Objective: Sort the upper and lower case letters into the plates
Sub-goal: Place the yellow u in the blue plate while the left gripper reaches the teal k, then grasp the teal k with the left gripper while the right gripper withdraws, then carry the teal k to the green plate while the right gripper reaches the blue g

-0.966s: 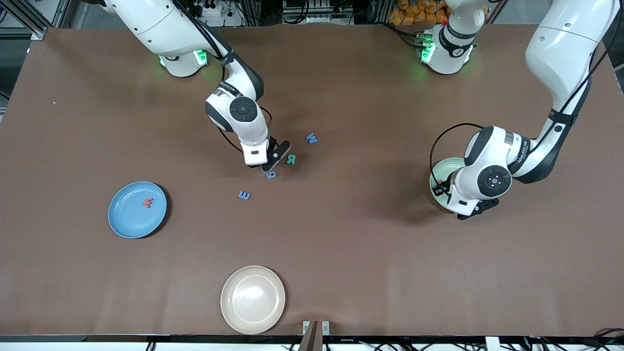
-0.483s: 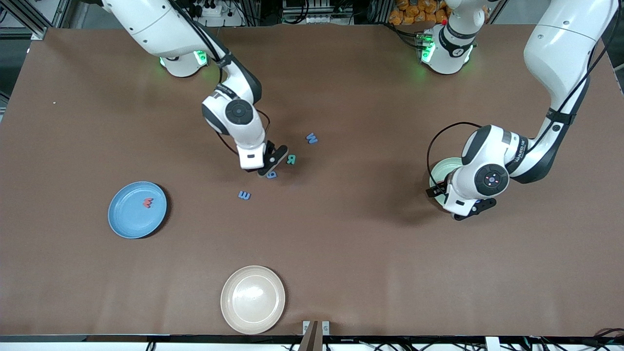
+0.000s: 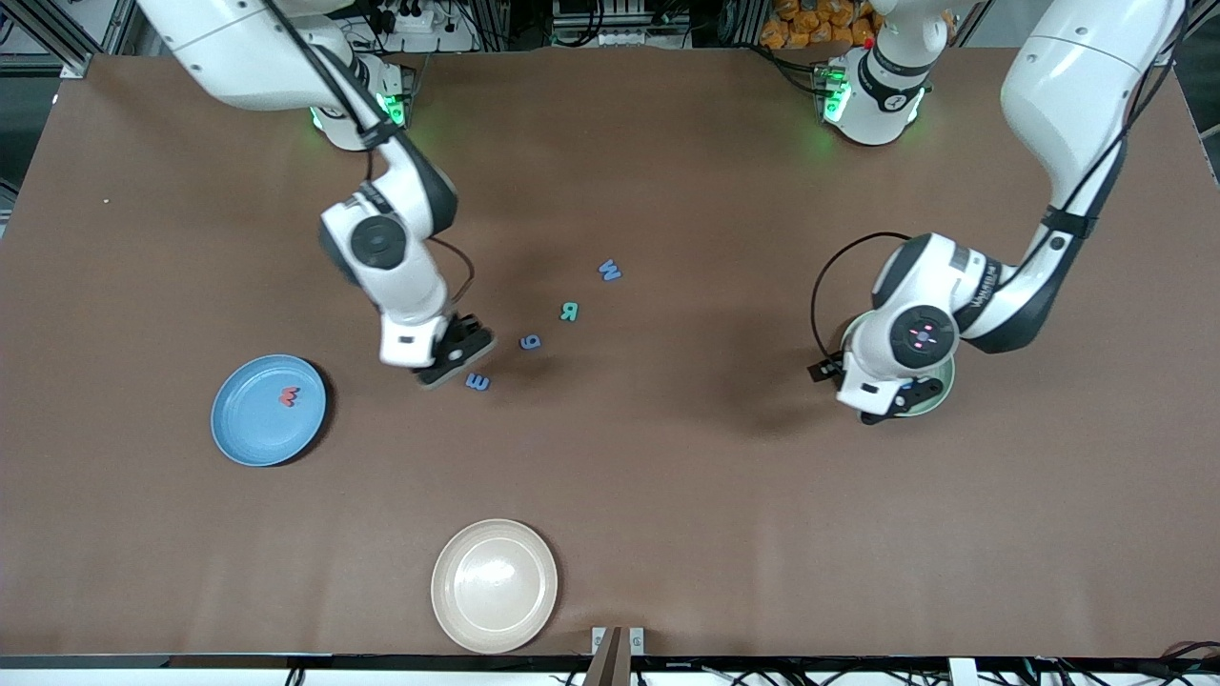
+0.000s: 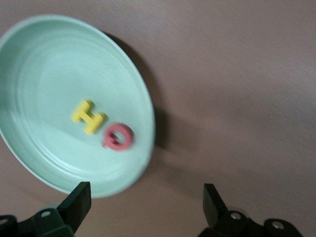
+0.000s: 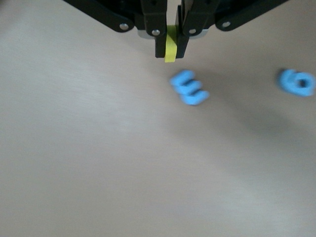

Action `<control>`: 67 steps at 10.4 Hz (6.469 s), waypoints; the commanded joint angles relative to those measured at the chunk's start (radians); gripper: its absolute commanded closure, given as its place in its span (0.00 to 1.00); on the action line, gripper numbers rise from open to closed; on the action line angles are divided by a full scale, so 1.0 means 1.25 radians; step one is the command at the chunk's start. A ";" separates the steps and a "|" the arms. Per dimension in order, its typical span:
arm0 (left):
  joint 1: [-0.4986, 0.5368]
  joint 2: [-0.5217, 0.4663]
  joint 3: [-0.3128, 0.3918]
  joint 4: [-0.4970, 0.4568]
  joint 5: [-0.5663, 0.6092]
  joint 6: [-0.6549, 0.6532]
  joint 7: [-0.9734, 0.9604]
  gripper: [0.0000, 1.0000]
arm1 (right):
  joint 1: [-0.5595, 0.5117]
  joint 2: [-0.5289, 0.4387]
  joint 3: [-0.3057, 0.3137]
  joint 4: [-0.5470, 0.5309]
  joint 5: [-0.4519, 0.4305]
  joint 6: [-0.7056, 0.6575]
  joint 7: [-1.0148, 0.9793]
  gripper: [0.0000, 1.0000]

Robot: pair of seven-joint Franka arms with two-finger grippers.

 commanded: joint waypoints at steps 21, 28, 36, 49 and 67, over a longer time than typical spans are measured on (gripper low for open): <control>-0.614 0.212 0.127 0.320 0.040 0.173 0.131 0.00 | -0.384 -0.012 -0.011 -0.001 -0.077 -0.076 -0.002 0.00; -0.663 0.283 0.138 0.390 0.038 0.181 0.074 0.00 | -0.380 -0.054 0.031 0.003 -0.059 -0.169 0.002 0.00; -0.704 0.314 0.171 0.413 0.038 0.185 0.062 0.03 | -0.383 -0.139 0.046 0.005 0.049 -0.271 -0.025 0.00; -0.720 0.319 0.184 0.411 0.038 0.184 0.045 1.00 | -0.325 -0.135 0.046 0.006 0.109 -0.275 -0.005 0.00; -0.346 -0.036 0.149 0.194 -0.049 -0.131 0.168 1.00 | 0.133 0.086 0.040 0.260 0.100 -0.351 0.237 0.00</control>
